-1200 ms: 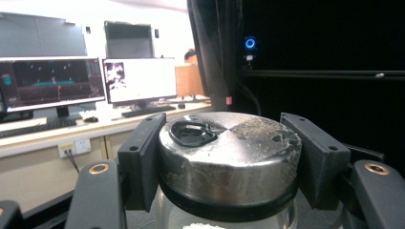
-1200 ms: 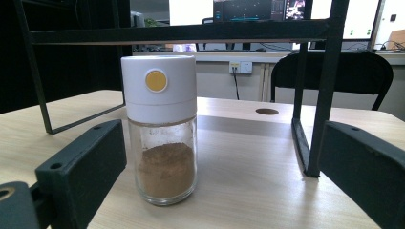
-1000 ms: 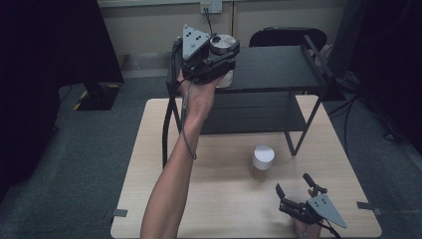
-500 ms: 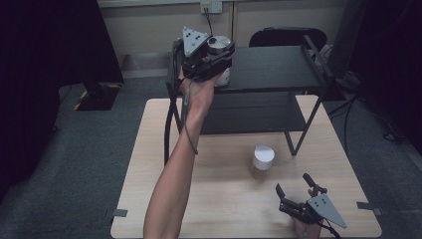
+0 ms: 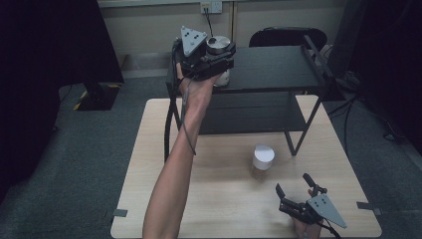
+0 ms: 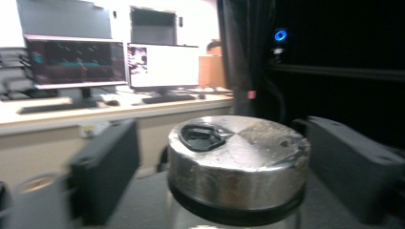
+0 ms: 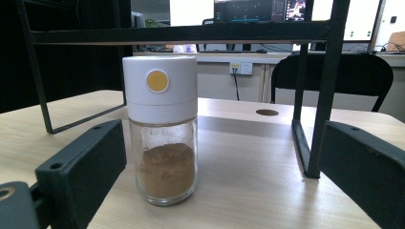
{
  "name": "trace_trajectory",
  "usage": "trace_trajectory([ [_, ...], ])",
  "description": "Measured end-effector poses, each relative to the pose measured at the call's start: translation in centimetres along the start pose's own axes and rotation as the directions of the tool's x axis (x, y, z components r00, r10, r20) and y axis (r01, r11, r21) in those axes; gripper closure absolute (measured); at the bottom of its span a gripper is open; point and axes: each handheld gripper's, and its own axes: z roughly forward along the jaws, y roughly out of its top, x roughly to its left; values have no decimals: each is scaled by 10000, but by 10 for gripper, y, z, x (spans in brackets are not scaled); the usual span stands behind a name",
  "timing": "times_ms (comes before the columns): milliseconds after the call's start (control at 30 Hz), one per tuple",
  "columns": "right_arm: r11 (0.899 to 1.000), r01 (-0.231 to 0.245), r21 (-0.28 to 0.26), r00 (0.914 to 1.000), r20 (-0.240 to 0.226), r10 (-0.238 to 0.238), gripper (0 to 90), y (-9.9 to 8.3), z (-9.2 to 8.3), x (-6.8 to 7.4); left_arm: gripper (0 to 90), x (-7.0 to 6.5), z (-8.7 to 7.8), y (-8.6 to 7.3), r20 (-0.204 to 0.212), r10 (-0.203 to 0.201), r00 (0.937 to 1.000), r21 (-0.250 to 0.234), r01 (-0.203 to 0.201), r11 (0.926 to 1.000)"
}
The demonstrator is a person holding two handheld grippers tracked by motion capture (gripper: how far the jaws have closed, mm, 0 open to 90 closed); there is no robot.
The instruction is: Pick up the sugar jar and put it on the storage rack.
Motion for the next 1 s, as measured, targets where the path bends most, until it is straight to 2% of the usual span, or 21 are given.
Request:
trace_trajectory([
  [67, 10000, 18, 42, 10000, -5, -18, 11, 1, 0, 0, 8, -5, -1, 0, -199, 352, 9992, 23, -352, 9994],
  [167, 10000, 4, 17, 10000, -2, -4, 11, 0, 0, 0, 0, -2, -4, 2, -8, 405, 9992, 162, -405, 9990],
  [267, 10000, 19, 32, 10000, -1, -19, 12, 1, 0, 0, 0, -5, -12, -4, 10, 828, 9966, -123, -828, 9965],
  [467, 10000, 9, 21, 10000, 7, -9, 11, 0, 0, 0, 0, -4, -22, -11, 164, 557, 9983, -247, -553, 9982],
  [667, 10000, 11, 16, 10000, 11, -11, 11, 0, 0, 0, 0, -8, -30, -19, 182, 878, 9960, -205, -874, 9960],
  [867, 10000, 11, 24, 10000, 2, -11, 12, 0, 0, 0, 3, -9, -44, -29, 185, 964, 9952, -406, -956, 9946],
  [1000, 10000, 20, 26, 10000, 25, -20, 11, 0, 0, 1, 3, -6, -55, -33, 245, 965, 9950, -379, -955, 9947],
])
